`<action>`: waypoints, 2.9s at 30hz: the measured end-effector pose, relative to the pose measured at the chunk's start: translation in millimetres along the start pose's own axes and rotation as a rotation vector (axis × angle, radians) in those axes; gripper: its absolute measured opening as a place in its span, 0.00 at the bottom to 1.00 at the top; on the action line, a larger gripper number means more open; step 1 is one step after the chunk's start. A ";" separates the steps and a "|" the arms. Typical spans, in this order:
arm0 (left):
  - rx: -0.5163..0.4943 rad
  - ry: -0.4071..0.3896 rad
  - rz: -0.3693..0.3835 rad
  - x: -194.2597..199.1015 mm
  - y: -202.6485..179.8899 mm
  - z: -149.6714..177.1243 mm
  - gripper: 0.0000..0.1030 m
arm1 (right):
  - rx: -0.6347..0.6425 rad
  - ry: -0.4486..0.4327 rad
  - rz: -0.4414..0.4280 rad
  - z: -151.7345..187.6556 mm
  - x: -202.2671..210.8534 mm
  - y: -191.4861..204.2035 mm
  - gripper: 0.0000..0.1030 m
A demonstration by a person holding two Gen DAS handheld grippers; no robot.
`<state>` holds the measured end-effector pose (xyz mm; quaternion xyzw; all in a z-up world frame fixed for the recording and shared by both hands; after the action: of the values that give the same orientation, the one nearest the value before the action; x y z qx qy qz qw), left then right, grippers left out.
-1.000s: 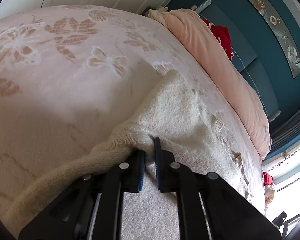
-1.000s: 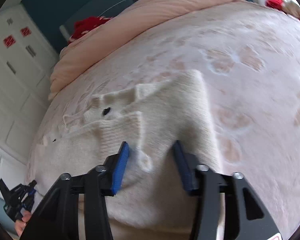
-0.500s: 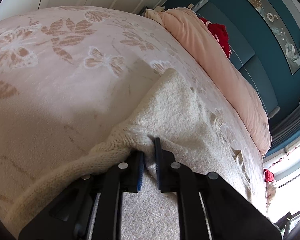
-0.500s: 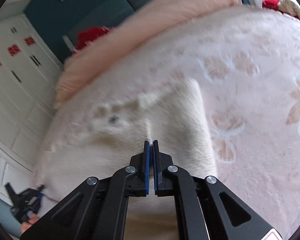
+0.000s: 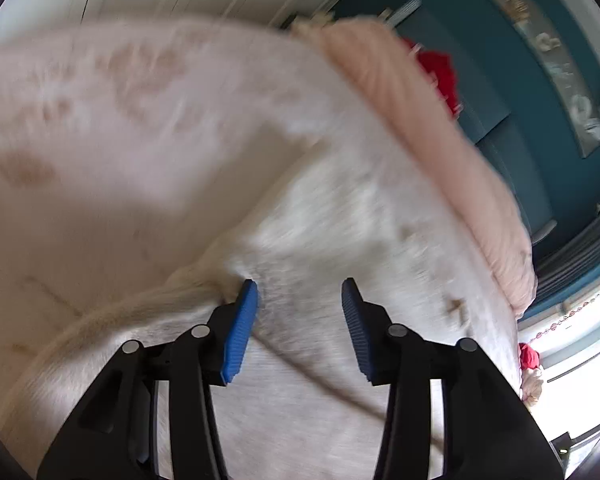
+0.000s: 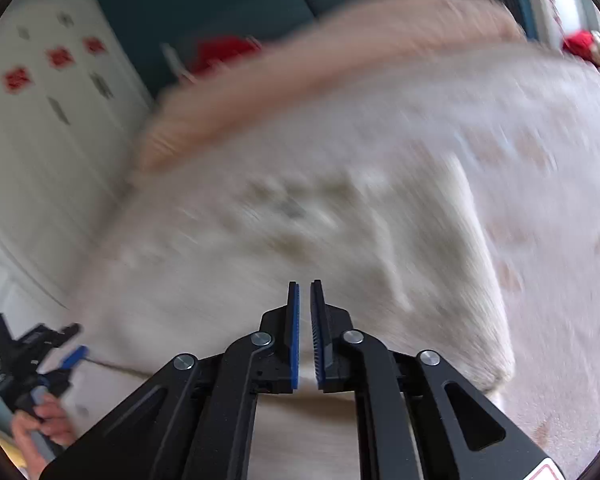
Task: Fold small clothes
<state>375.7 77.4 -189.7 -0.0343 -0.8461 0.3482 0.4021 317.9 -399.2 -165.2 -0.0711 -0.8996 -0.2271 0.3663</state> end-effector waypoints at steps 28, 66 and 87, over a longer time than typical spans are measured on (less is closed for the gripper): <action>-0.095 0.142 -0.175 199.9 117.6 108.5 0.77 | -0.078 0.247 -0.111 227.0 211.0 -55.9 0.62; -0.381 0.262 0.100 354.2 -19.1 166.1 0.07 | 0.015 0.038 -0.247 191.4 412.8 -64.1 0.06; -0.356 -0.036 -0.105 62.9 -56.5 30.5 0.56 | -0.222 -0.104 -0.192 18.2 159.0 -115.7 0.63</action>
<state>324.4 38.9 -126.8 -0.0543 -0.9021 0.1721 0.3921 157.7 -499.5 -107.9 -0.0366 -0.8892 -0.3553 0.2858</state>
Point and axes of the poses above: each gripper's, at about its wrist camera, not at the fingertips, and x roughly against the way its jaws point, y to its left, z to its underside, the point moved 6 cm from there along -x, roughly the way its jaws point, and after that the axes turned 1 degree about z, right-handed, at the moved point
